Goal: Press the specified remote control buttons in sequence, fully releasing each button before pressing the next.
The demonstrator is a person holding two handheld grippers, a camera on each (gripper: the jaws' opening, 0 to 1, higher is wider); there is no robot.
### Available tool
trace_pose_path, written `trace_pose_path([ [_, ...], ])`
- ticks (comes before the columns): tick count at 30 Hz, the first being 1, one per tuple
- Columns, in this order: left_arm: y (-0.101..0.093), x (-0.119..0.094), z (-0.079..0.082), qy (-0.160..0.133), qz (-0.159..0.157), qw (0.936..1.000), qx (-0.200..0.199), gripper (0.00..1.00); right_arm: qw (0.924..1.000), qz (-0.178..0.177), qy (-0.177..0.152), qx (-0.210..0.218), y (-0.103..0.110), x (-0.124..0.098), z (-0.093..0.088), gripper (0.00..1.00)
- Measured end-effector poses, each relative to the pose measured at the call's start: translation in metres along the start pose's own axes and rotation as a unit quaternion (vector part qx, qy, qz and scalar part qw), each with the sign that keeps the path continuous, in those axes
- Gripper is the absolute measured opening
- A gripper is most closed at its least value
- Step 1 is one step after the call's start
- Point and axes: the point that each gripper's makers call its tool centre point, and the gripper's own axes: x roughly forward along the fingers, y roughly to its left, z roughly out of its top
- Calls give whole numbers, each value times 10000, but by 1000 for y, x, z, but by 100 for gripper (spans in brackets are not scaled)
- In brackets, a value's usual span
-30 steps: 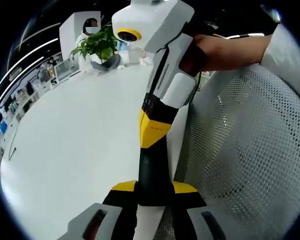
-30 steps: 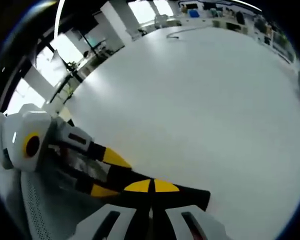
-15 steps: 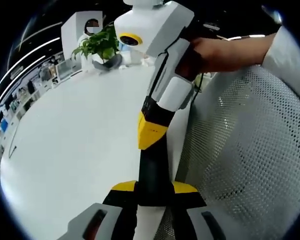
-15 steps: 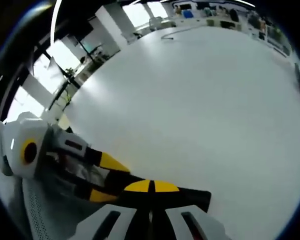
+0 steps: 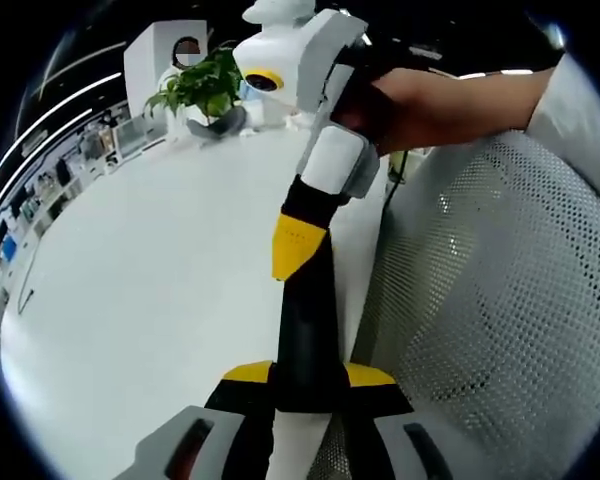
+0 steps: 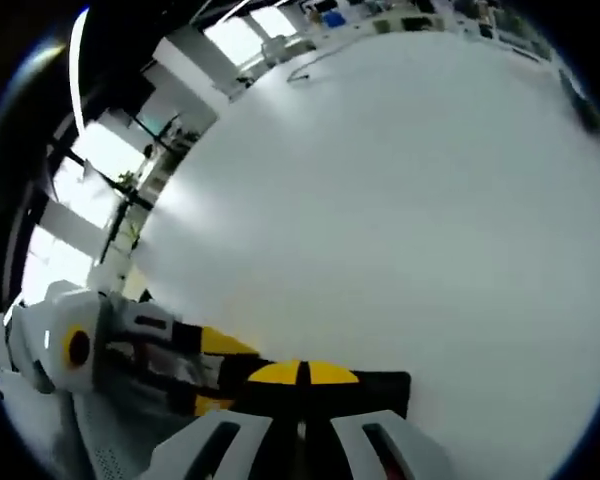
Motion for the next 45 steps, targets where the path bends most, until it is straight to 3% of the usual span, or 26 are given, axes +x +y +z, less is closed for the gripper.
trace_pose_path([
  [4, 0, 0, 1, -4, 2, 10000, -72, 25, 9997, 172, 28, 192, 3, 1, -1, 0],
  [14, 0, 1, 1, -92, 0, 9999, -49, 24, 9986, 33, 504, -159, 6, 10, -18, 0],
  [19, 0, 1, 1, -75, -28, 10000, -35, 23, 9986, -6, 416, -327, 6, 10, -16, 0],
  [24, -1, 1, 2, -77, -69, 9999, -58, 23, 9991, 92, 417, 25, 3, 10, -16, 0],
  [33, -1, 1, 2, -78, -68, 9999, 8, 23, 9989, 55, 461, 50, 3, 12, -15, 0],
  [39, 0, 0, 1, -164, -118, 9997, -106, 24, 9985, -10, 519, -197, 6, 10, -16, 0],
  [45, -2, 2, 1, -147, -78, 9998, 98, 24, 9990, 28, 381, 242, 0, -2, -12, 0],
])
